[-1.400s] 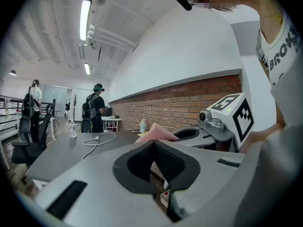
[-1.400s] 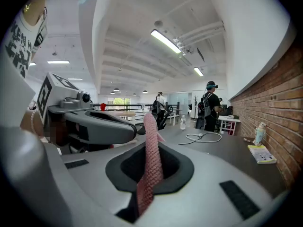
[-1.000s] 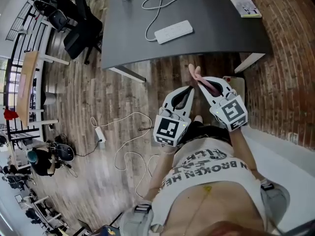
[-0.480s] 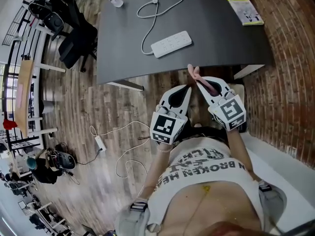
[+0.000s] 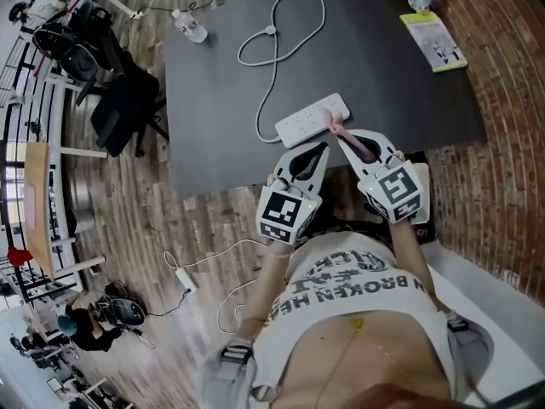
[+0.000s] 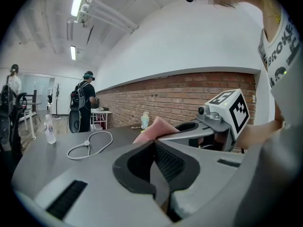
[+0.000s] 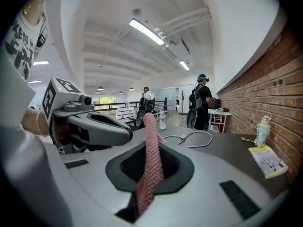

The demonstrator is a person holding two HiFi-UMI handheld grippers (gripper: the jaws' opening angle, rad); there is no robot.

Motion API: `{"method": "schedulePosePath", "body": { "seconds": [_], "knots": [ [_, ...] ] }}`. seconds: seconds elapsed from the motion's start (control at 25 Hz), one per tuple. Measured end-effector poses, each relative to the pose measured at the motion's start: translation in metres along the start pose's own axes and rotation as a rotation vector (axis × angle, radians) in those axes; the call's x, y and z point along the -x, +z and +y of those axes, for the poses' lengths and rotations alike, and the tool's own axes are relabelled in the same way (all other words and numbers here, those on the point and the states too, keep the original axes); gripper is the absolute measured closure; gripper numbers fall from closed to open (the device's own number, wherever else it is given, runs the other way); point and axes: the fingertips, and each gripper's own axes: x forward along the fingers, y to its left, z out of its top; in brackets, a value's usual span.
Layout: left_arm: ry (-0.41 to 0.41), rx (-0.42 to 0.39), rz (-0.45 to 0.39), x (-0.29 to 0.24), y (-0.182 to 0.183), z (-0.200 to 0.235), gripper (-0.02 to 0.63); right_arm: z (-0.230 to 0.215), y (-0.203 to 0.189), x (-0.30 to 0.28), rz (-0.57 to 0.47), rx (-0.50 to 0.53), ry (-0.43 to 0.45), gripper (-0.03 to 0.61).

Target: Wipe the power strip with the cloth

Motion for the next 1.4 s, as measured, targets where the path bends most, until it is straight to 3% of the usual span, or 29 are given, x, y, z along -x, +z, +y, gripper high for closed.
{"method": "schedulePosePath", "body": {
  "seconds": [0.44,0.92,1.16,1.4],
  "knots": [
    [-0.035,0.012,0.015,-0.013,-0.01,0.079,0.606,-0.014,0.007,-0.087,0.038,-0.037,-0.001,0.561],
    [0.052,0.03,0.011,0.004,-0.028,0.121,0.606,-0.003,0.004,-0.125,0.085,-0.008,0.09,0.561],
    [0.102,0.079,0.066,0.01,-0.061,0.143,0.603,0.0,0.001,-0.142,0.121,0.027,0.135,0.561],
    [0.114,0.089,0.203,0.009,-0.113,0.152,0.531,-0.001,-0.01,-0.153,0.16,0.033,0.144,0.561]
  ]
}}
